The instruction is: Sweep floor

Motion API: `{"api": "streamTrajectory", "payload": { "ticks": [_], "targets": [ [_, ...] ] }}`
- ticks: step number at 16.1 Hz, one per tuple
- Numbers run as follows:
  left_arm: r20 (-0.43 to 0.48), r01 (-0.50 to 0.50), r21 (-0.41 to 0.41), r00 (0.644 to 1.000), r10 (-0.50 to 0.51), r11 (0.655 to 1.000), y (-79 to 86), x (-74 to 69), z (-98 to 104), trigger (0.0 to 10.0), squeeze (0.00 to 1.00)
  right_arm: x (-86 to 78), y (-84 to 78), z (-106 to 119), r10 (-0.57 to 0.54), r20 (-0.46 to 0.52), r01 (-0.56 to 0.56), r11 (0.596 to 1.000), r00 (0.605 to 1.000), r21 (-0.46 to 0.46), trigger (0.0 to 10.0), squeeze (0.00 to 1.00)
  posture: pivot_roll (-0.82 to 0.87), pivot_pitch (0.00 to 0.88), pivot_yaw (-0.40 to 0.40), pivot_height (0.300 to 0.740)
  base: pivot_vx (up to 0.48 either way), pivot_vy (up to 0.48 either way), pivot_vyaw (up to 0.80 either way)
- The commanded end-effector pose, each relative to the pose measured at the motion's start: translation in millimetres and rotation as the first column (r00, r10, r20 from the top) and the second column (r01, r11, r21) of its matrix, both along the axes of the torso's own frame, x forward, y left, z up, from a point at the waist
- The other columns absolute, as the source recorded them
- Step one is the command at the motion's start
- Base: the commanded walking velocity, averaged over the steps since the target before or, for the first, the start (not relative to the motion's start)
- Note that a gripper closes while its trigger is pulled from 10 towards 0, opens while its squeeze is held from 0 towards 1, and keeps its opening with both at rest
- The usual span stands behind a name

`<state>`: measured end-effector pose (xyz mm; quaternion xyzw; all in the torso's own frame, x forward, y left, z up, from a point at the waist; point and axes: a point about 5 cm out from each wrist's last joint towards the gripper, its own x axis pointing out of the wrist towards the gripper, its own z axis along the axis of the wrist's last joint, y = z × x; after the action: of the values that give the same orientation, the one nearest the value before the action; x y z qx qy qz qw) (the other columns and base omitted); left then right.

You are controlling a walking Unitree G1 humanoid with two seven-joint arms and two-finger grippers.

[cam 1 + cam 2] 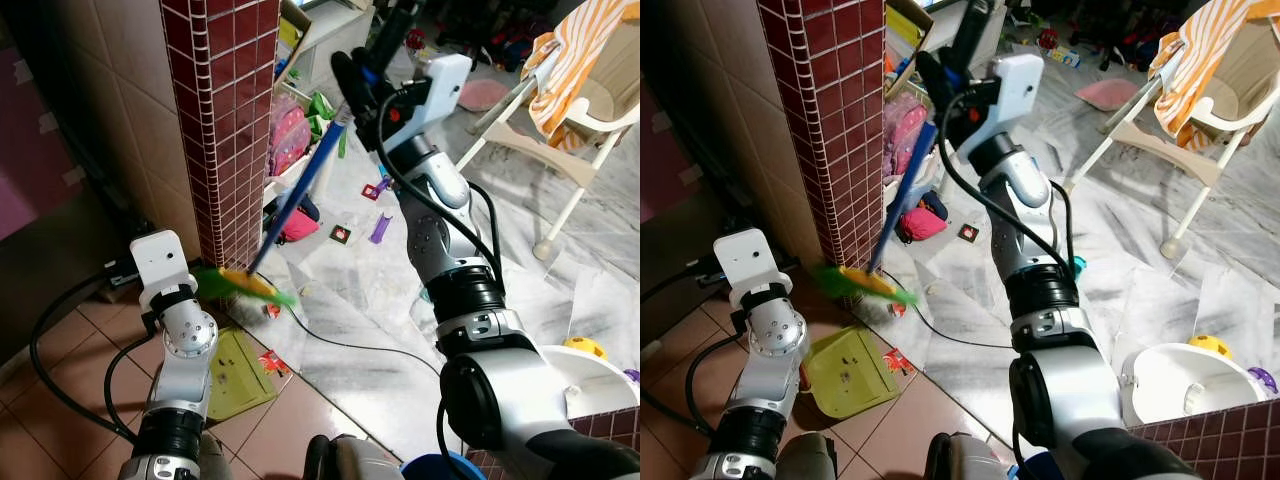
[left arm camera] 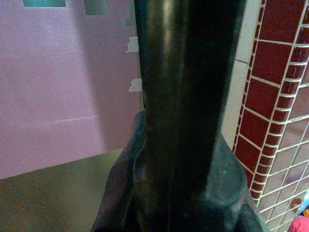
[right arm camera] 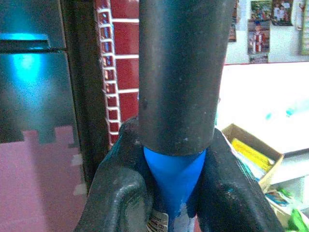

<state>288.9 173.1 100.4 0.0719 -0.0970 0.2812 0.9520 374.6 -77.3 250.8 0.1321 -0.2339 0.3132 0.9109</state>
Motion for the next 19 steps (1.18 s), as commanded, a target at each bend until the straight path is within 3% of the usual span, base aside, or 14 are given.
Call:
{"api": "streamTrajectory", "payload": {
  "ticks": [1,6,11,14,15,18,19],
  "targets": [
    [-0.028,0.025,-0.002,0.999,-0.025,1.0,-7.2,-2.6,-5.5,10.0,0.0,2.9,-8.8,14.1,-0.045,0.058,0.045,0.999,0.997,-0.008,10.0,0.0,0.03,0.139,-0.161,0.74,0.0,0.0,0.0],
    [-0.036,0.027,-0.006,0.999,-0.028,1.0,-7.0,-5.7,-6.7,10.0,0.0,8.4,-15.8,18.4,-0.095,0.168,0.12,0.982,0.981,-0.143,10.0,0.0,0.04,0.153,-0.162,0.74,0.0,0.0,0.0],
    [-0.042,0.03,-0.014,0.999,-0.03,0.999,-7.2,-7.7,-6.8,10.0,0.0,8.8,-19.0,21.7,-0.21,0.232,0.243,0.962,0.95,-0.124,10.0,0.0,0.04,0.162,-0.16,0.74,0.0,0.0,0.0],
    [-0.027,0.058,-0.016,0.998,-0.059,0.998,-10.0,-7.1,-2.6,10.0,0.0,-2.3,7.1,-25.4,-0.223,0.207,0.262,0.947,0.953,-0.186,10.0,0.0,0.06,0.181,-0.157,0.74,0.0,0.0,0.0],
    [-0.027,0.056,-0.017,0.998,-0.056,0.998,-8.7,-7.9,-2.0,10.0,0.0,-8.5,18.1,-47.9,-0.204,0.163,0.237,0.947,0.965,-0.219,10.0,0.0,0.07,0.189,-0.158,0.74,0.0,0.0,0.0],
    [-0.023,0.05,-0.02,0.998,-0.05,0.999,-6.8,-7.2,0.1,10.0,0.0,-21.0,38.6,-86.3,-0.174,0.029,0.175,0.953,0.984,-0.249,10.0,0.0,0.09,0.199,-0.165,0.74,0.0,0.0,0.0],
    [-0.02,0.051,-0.02,0.998,-0.052,0.998,-7.2,-6.3,1.5,10.0,0.0,-33.3,52.2,-107.4,-0.124,-0.029,0.111,0.956,0.992,-0.272,10.0,0.0,0.1,0.199,-0.168,0.74,0.0,0.0,0.0]
  ]
}}
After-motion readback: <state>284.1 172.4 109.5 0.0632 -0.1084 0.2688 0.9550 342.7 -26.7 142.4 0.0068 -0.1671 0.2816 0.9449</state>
